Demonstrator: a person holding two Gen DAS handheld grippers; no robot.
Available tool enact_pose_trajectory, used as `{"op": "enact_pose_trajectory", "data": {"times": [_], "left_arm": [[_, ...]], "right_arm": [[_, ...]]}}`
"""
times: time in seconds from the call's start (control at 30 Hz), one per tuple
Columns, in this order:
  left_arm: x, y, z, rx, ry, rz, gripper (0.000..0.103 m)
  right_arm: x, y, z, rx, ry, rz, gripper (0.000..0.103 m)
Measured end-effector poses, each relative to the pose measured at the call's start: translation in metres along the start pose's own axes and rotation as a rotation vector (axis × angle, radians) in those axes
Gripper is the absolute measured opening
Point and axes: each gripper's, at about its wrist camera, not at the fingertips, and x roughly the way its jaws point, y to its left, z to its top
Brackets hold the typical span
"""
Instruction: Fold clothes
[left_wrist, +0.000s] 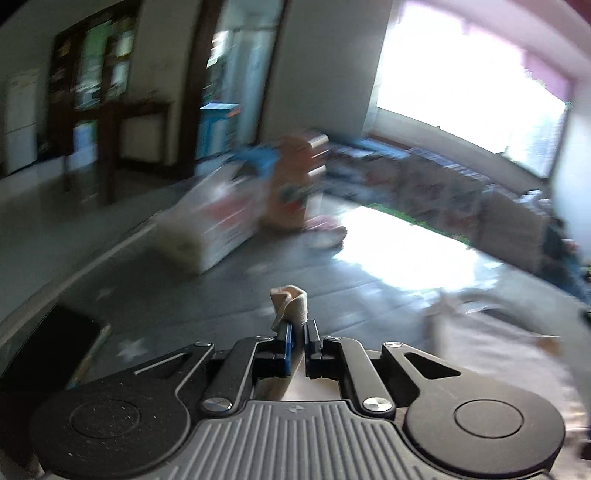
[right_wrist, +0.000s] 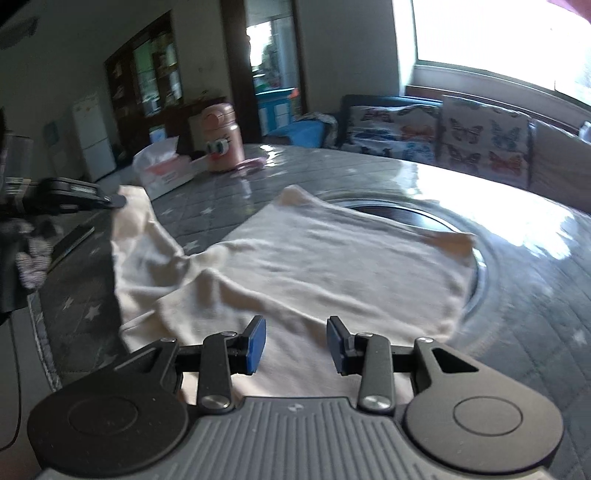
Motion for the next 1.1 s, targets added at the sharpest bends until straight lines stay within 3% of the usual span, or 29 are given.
{"op": "enact_pose_trajectory", "data": {"times": [0.13, 0.33, 0.5, 0.63, 0.8, 0.87, 1.0, 1.1], "left_arm": [[-0.025, -0.052, 0.005, 0.068, -0.031, -0.170, 0.007], [-0.051, -0.133, -0.014, 0.205, -0.030, -0.420, 0.007], [-0.051, -0.181, -0.045, 0.300, 0.040, -0.548, 0.007], [-0.041, -0.203, -0.069, 0.372, 0.139, -0.597, 0.008], [-0.036, -0.203, -0.097, 0.426, 0.229, -0.624, 0.009], [-0.036, -0.201, -0.103, 0.434, 0.244, -0.626, 0.013], [-0.042, -0.185, -0.094, 0.424, 0.220, -0.615, 0.031], [-0.044, -0.165, -0.082, 0.394, 0.184, -0.575, 0.031]], "right_arm": [[-0.012, -0.018, -0.005, 0.057, -0.027, -0.032, 0.036], [-0.028, -0.040, -0.019, 0.117, -0.050, -0.078, 0.036], [-0.035, -0.053, -0.030, 0.165, -0.052, -0.094, 0.036], [-0.039, -0.059, -0.035, 0.187, -0.051, -0.098, 0.036], [-0.038, -0.060, -0.034, 0.191, -0.055, -0.096, 0.036], [-0.037, -0.059, -0.033, 0.197, -0.056, -0.085, 0.036], [-0.031, -0.048, -0.032, 0.190, -0.043, -0.047, 0.036], [-0.021, -0.037, -0.031, 0.169, -0.015, -0.020, 0.035]]}}
